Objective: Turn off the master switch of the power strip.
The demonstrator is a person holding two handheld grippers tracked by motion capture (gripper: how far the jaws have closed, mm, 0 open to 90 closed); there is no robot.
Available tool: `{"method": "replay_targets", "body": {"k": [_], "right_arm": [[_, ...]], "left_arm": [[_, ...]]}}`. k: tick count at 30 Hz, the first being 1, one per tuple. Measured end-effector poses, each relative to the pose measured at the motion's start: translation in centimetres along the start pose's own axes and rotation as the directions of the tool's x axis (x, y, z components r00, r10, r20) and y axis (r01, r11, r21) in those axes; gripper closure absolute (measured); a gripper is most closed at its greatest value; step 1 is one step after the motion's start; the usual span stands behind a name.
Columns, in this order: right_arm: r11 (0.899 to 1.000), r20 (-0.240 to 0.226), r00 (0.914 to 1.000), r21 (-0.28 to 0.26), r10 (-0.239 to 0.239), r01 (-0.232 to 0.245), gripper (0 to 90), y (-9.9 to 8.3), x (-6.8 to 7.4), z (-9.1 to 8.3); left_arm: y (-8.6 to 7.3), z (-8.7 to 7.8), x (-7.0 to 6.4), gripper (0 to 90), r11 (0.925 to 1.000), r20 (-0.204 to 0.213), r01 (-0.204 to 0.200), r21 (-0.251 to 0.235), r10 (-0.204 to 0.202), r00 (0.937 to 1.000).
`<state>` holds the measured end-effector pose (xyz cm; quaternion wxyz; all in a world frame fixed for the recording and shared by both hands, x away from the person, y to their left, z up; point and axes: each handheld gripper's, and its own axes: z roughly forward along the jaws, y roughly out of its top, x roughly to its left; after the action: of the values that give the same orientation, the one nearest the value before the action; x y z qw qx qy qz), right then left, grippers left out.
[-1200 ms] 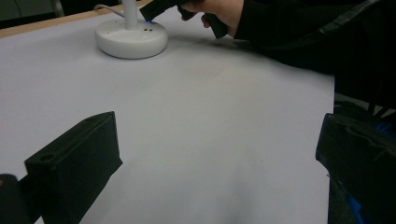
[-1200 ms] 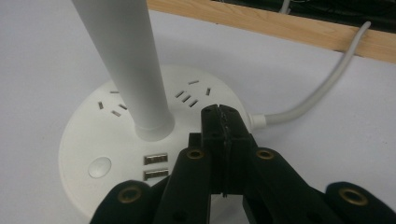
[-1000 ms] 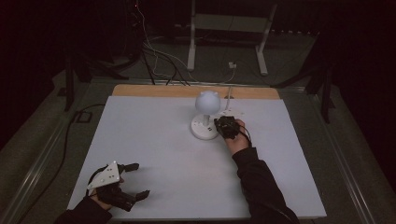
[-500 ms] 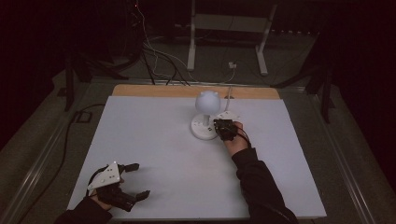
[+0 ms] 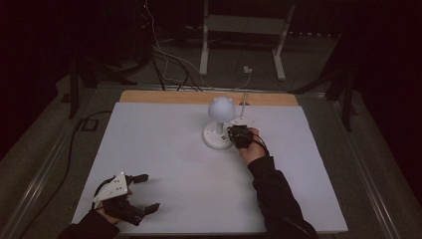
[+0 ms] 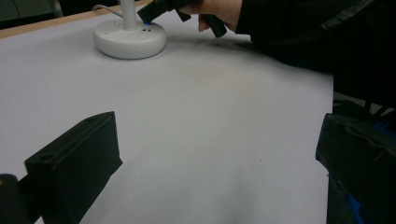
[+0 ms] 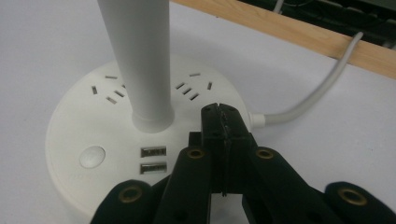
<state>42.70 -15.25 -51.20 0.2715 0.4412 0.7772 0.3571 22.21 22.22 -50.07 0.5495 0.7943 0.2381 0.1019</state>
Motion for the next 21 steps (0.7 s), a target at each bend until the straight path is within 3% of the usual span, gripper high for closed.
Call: {"method": "replay_targets", "body": {"k": [11, 21], "right_arm": [[1.000, -0.020, 0.9997, 0.015, 0.012, -0.012, 90.0, 0.06, -0.28, 0.10], [1.000, -0.028, 0.9996, 0.027, -0.010, 0.011, 90.0, 0.28, -0.39, 0.09]], "left_arm": [[-0.01, 0.01, 0.02, 0.3, 1.0000, 0.000, 0.003, -0.001, -0.003, 1.0000], [-0.01, -0.05, 0.09, 0.4, 1.0000, -0.003, 0.002, -0.005, -0.002, 1.0000]]}}
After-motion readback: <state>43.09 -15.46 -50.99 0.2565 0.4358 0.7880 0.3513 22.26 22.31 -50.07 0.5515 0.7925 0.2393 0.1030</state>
